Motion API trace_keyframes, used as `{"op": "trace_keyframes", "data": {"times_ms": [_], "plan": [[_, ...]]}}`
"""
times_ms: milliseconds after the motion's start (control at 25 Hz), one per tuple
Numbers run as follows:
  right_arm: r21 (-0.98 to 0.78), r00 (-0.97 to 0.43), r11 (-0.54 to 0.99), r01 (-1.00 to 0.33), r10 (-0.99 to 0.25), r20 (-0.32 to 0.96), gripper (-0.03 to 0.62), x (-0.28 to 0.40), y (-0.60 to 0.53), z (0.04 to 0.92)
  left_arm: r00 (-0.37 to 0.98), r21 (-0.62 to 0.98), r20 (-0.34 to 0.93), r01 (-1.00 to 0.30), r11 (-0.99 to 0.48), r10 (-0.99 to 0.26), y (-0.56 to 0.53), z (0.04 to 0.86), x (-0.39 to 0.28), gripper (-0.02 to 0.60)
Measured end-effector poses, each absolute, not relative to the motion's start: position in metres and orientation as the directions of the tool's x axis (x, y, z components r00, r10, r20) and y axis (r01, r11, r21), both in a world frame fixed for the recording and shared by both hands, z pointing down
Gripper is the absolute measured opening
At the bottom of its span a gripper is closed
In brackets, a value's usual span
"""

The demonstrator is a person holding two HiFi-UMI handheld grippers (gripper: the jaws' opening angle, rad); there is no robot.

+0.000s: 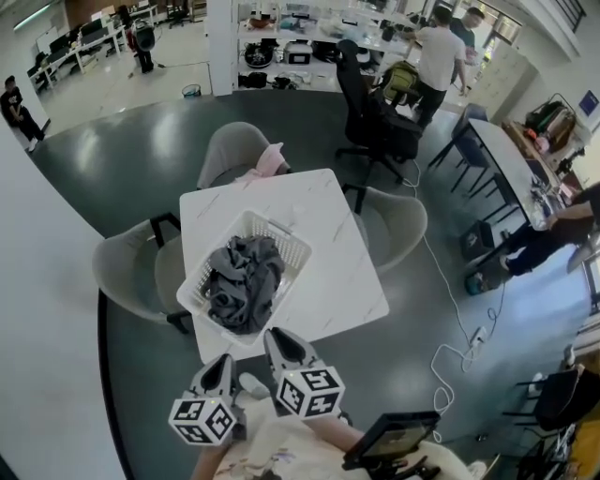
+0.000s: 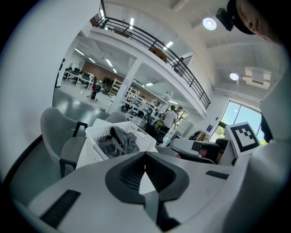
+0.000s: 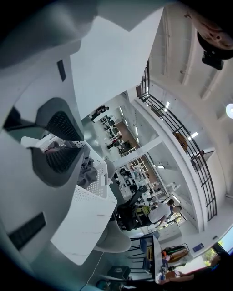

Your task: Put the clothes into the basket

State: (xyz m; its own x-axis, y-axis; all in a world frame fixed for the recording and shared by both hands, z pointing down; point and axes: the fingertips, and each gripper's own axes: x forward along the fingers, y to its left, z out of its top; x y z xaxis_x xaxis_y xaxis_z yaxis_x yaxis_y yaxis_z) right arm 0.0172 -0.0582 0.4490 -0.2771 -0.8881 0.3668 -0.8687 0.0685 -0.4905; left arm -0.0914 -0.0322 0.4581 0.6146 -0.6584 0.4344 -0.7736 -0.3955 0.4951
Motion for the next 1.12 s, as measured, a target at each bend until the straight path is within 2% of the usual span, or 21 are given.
{"op": "trace_keyframes", "data": {"times_ms": [400,720,1120], "plan": [[-0.476,-0.24,0.06,-0.877,-0.914,0.326,0.051,0.081,-0.016,0.436,0.641,0.46,0.429,-0.761,-0.457,-0.636,0.003,0.441,-0.03,0.01],[-0.478,-0.296,0.132,-0.868,-0.912,0.284,0.048,0.091,0.019,0.434,0.631,0.45,0.425,-0.769,-0.453,-0.649,0.041,0.441,-0.007,0.011],[-0.466,-0.384,0.19,-0.864,-0.848,0.365,0.031,0.094,0.087,0.47,0.614,0.467,0.434,-0.779,-0.419,-0.659,0.105,0.459,0.007,0.011]]}}
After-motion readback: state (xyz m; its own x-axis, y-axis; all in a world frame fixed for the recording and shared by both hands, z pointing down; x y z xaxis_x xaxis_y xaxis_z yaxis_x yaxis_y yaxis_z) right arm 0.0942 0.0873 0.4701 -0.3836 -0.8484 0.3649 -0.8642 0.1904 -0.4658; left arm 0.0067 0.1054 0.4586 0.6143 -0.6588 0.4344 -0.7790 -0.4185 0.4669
